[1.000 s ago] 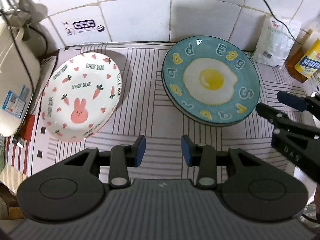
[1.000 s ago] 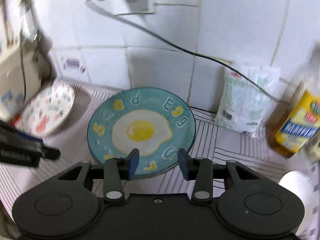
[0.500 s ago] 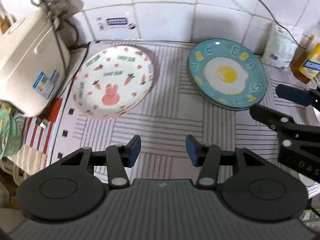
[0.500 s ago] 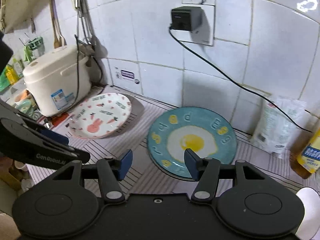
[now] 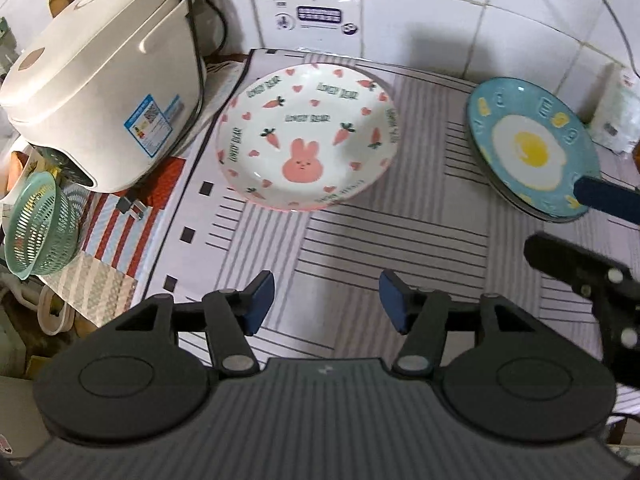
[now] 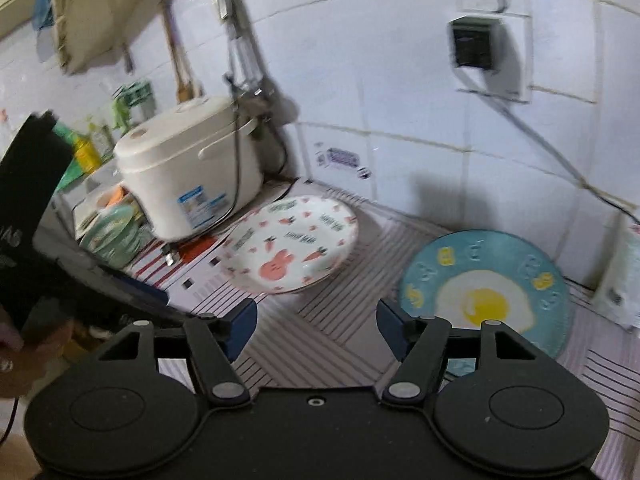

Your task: Organize plates and bowls

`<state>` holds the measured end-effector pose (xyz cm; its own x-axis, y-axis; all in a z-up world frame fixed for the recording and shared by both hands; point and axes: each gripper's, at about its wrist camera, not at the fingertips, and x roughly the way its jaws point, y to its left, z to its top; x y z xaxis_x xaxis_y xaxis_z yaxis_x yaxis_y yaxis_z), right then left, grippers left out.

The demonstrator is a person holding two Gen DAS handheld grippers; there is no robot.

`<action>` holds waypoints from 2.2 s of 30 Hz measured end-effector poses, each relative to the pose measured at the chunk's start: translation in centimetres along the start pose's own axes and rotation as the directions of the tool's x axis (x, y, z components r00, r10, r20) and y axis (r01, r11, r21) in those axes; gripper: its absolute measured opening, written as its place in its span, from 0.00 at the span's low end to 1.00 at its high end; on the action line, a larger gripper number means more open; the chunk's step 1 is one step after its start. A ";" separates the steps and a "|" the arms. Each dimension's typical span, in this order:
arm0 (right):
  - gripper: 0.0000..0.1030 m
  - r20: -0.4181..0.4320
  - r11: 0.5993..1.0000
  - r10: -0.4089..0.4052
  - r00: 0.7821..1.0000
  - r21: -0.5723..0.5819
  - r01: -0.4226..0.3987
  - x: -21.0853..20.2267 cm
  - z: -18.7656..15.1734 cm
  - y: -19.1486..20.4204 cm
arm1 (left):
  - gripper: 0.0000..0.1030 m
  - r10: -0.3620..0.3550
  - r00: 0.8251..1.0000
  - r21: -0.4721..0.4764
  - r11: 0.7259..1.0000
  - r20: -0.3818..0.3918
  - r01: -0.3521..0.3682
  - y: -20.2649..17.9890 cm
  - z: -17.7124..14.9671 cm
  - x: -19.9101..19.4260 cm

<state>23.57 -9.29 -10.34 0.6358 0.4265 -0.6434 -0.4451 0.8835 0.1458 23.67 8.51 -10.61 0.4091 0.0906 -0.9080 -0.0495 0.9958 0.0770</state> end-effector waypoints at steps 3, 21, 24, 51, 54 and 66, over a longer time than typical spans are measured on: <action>0.71 0.002 1.000 0.002 1.000 -0.007 -0.002 1.2 0.1 0.6 | 0.61 0.002 1.000 -0.016 1.000 0.000 -0.002 1.1 0.4 0.6; 0.67 0.047 0.975 0.067 0.997 0.207 -0.076 13.1 -1.9 0.5 | 0.86 0.070 0.986 -0.124 0.991 0.154 -0.051 9.2 3.5 7.2; 0.66 0.039 0.958 0.089 0.995 0.272 -0.096 14.8 -2.3 0.2 | 0.86 0.075 0.986 -0.123 0.991 0.152 -0.056 9.6 4.2 8.8; 0.18 -0.033 0.912 -0.009 0.999 0.409 0.022 20.3 0.4 -3.2 | 0.30 -0.099 0.995 -0.088 0.991 0.033 0.102 10.5 6.3 13.4; 0.19 -0.065 0.929 0.035 0.997 0.371 -0.008 20.1 0.9 -3.0 | 0.30 -0.089 0.996 -0.059 0.994 0.021 0.091 10.6 6.2 12.4; 0.23 -0.014 0.930 0.058 0.998 0.365 -0.049 15.0 -1.1 -1.8 | 0.30 -0.076 0.993 0.096 0.993 0.089 0.067 8.1 4.9 7.7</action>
<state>33.18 -4.69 -21.03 0.5997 0.4742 -0.6445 -0.2147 0.8713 0.4413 30.87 17.32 -14.92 0.4914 0.0154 -0.8708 0.0659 0.9963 0.0549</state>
